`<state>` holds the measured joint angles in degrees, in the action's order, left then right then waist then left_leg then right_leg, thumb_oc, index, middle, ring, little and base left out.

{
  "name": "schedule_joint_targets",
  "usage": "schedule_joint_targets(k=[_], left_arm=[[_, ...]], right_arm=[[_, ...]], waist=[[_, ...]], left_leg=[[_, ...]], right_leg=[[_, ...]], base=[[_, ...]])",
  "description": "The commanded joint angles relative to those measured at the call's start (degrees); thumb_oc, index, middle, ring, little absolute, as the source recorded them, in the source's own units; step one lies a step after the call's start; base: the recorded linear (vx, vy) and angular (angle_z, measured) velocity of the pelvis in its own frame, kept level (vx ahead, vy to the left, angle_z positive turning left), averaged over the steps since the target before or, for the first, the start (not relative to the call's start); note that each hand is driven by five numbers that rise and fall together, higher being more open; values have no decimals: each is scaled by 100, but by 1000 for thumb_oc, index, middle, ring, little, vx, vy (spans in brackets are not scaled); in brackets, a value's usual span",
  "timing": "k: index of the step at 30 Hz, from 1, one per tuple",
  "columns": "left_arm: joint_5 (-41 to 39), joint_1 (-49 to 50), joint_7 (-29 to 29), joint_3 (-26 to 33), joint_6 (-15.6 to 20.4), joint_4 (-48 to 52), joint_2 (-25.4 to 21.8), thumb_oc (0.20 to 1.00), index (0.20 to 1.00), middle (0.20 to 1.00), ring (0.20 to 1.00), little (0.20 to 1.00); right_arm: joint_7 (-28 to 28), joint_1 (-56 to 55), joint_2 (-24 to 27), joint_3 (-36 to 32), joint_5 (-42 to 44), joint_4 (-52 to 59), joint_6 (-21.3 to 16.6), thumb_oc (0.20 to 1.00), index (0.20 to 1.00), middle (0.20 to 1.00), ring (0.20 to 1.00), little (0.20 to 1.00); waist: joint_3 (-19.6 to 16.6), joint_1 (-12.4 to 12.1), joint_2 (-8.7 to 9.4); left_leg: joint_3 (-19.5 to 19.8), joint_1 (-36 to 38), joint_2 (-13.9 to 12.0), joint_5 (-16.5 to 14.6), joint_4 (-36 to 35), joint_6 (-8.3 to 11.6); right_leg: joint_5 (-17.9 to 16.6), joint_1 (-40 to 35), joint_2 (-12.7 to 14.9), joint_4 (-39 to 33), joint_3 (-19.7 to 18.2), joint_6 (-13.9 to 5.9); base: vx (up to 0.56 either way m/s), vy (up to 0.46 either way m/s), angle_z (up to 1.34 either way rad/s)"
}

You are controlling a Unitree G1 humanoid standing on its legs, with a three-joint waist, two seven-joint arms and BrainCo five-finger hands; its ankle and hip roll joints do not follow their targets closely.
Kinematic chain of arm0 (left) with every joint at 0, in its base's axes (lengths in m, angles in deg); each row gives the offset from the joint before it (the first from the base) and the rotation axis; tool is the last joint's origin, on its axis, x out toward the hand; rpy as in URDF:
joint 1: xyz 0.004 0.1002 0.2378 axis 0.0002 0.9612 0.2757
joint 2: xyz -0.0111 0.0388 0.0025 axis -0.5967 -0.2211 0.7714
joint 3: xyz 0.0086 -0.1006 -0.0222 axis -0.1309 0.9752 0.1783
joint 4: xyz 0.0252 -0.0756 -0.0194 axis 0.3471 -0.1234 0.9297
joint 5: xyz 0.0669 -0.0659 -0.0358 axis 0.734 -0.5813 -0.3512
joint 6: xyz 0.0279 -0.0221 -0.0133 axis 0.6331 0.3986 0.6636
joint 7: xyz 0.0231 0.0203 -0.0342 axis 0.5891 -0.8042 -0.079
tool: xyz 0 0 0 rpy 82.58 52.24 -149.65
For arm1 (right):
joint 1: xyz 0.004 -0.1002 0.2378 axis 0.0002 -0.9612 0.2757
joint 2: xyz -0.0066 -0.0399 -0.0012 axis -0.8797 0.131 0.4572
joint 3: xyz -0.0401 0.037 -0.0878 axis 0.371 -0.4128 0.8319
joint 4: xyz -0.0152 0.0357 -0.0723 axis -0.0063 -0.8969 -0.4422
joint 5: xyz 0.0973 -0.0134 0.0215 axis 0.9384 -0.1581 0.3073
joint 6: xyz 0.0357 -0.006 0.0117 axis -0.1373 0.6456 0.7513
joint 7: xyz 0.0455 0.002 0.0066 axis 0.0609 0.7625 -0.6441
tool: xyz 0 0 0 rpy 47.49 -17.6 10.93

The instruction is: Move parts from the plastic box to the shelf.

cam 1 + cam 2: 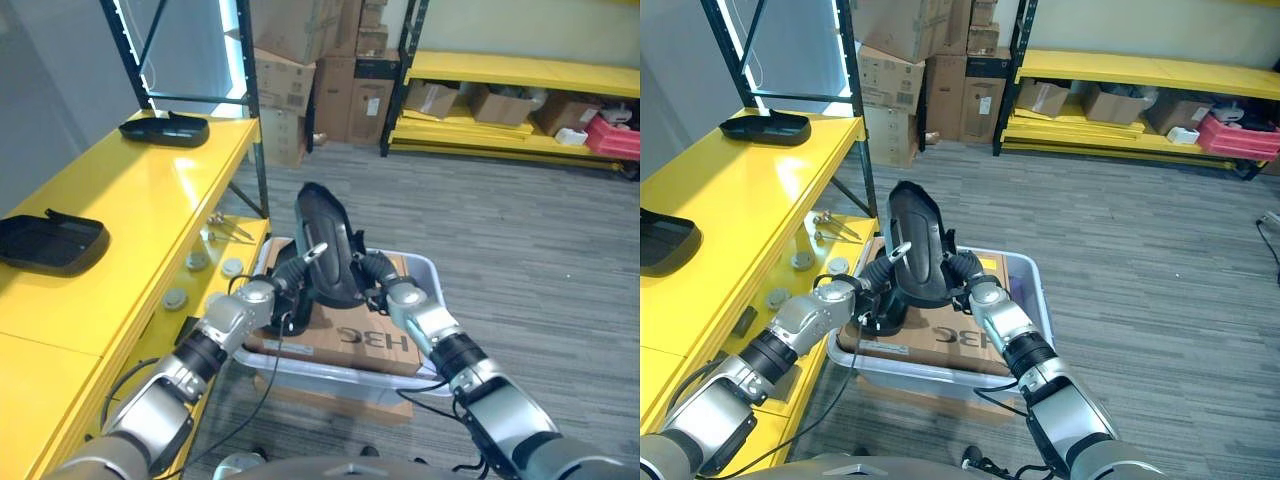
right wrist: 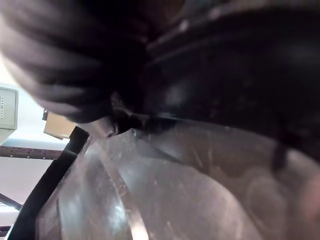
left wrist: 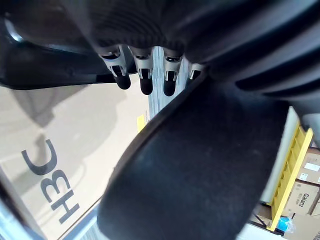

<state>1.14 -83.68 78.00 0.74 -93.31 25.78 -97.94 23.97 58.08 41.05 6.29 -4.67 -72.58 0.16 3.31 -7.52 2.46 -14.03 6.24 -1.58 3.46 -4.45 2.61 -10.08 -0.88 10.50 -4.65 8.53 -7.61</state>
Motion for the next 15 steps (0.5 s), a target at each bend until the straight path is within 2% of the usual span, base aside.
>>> schedule_joint_targets(k=[1,2,3,4,5,15], left_arm=[[188,-827,53,-353,123,-149,539,1000,1000,1000,1000,1000],[239,-846,41,-380,107,-105,550,718,718,718,718,718],[238,-847,38,-380,108,-105,550,580,580,580,580,580],[320,-875,81,-412,162,-122,549,235,235,235,235,235],[347,-891,69,-423,158,-100,550,200,200,200,200,200],[230,-984,16,-507,159,45,516,200,200,200,200,200]], right_arm=[[29,664,-193,135,-152,99,-290,200,200,200,200,200],[42,694,-227,150,-152,110,-253,200,200,200,200,200],[43,695,-228,151,-152,110,-253,200,200,200,200,200],[57,710,-248,173,-142,99,-244,200,200,200,200,200],[57,709,-256,174,-144,91,-249,200,200,200,200,200],[92,777,-319,249,-50,-47,-261,200,200,200,200,200]], waist=[[-345,-129,-199],[-343,-124,-202],[-342,-124,-202],[-343,-123,-203],[-345,-122,-205],[-364,-132,-228]], left_leg=[[592,-302,-22,-372,98,6],[586,-294,-25,-371,88,9],[586,-293,-25,-371,87,9],[583,-285,-26,-370,77,9],[585,-280,-27,-369,71,10],[593,-254,-19,-360,40,16]], right_leg=[[777,-363,212,256,579,-605],[779,-367,215,256,589,-607],[779,-367,215,256,589,-607],[775,-373,220,250,597,-610],[773,-378,220,243,597,-611],[766,-406,241,236,628,-626]], base=[[0,0,0],[0,0,0],[0,0,0],[0,0,0],[0,0,0],[0,0,0]])
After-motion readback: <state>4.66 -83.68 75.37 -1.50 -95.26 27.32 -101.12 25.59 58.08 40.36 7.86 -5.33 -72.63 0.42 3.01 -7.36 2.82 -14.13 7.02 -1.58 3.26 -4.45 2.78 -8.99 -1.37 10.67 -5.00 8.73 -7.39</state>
